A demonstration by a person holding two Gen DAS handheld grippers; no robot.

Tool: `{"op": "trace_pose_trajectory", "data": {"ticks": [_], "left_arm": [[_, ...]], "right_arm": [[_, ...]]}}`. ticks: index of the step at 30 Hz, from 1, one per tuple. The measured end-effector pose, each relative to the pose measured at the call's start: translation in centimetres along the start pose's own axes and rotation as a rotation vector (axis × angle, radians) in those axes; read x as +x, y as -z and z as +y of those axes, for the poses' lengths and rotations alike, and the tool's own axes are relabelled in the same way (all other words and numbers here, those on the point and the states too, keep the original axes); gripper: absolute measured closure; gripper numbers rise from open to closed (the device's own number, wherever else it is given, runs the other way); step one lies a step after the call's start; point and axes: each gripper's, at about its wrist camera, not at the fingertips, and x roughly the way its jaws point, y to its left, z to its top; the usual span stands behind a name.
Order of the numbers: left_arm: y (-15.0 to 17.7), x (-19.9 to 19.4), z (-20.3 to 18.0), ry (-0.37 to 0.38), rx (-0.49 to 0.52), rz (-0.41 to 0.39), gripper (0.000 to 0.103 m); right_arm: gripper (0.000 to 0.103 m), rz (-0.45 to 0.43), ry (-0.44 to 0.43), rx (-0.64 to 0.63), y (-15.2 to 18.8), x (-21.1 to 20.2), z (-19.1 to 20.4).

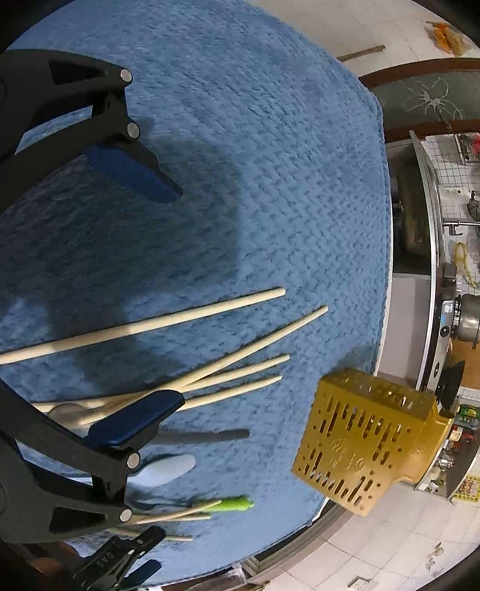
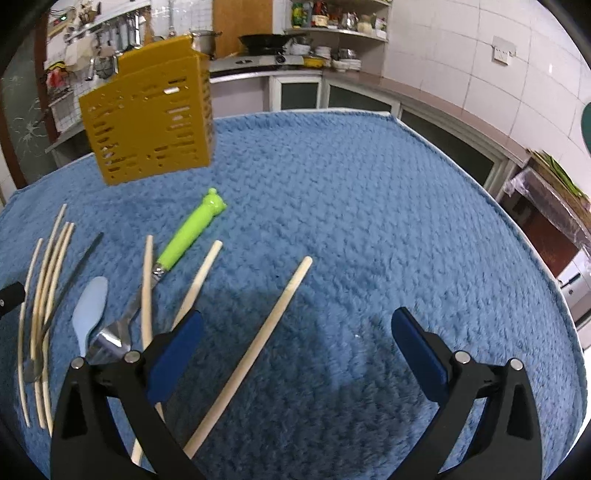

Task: Organize utensils

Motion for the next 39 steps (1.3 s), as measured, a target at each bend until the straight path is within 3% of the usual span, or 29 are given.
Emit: {"op": "trace_pose_trajectory", "data": {"ticks": [4, 5, 7, 8, 9, 11, 13, 15, 16, 18, 32, 39], "left_arm": [[-0.8, 0.6, -0.2, 0.017, 0.004, 0.024, 0.021], [-1.0, 0.9, -0.3, 0.02, 0.008, 0.032, 0.029], [-1.2, 1.4, -0.5, 0.013, 0.016, 0.061, 0.041], [-1.2, 1.5, -0.5, 0.0, 0.02, 0.062, 0.043], [-1.2, 1.5, -0.7, -0.006, 0.027, 0.059, 0.044], [-1.2, 1.5, -0.9, -0.017, 0.041, 0.062, 0.047], [-1.4, 1.7, -1.0, -0.036, 0.047, 0.068, 0.054], [-1.8, 2.0, -1.0, -0.042, 0.048, 0.078, 0.057], [-2.0, 2.0, -1.0, -0.045, 0.049, 0.081, 0.06], [-2.5, 2.3, -1.2, -0.046, 0.058, 0.09, 0.071], [-4.1, 3.2, -1.7, -0.053, 0.092, 0.139, 0.089], [-4.5, 3.4, -1.6, -0.046, 0.101, 0.155, 0.095]], "right_arm": [[0.005, 0.033, -0.018, 0.037, -0.2, 0.7, -0.2], [0.006, 0.037, -0.022, 0.047, -0.2, 0.8, -0.4], [0.022, 0.053, -0.039, 0.069, -0.3, 1.2, -0.7], [0.023, 0.051, -0.039, 0.073, -0.4, 1.2, -0.7], [0.032, 0.052, -0.036, 0.075, -0.5, 1.2, -0.8], [0.038, 0.059, -0.039, 0.077, -0.7, 1.2, -0.8], [0.053, 0.063, -0.046, 0.07, -0.9, 1.2, -0.5], [0.059, 0.075, -0.048, 0.07, -1.0, 1.1, -0.1], [0.067, 0.081, -0.056, 0.062, -1.2, 1.1, 0.2], [0.073, 0.094, -0.058, 0.052, -1.4, 1.2, 0.6], [0.092, 0.164, -0.086, -0.003, -3.8, 2.6, 1.4], [0.096, 0.205, -0.169, 0.04, -5.1, 3.7, 0.2]]}}
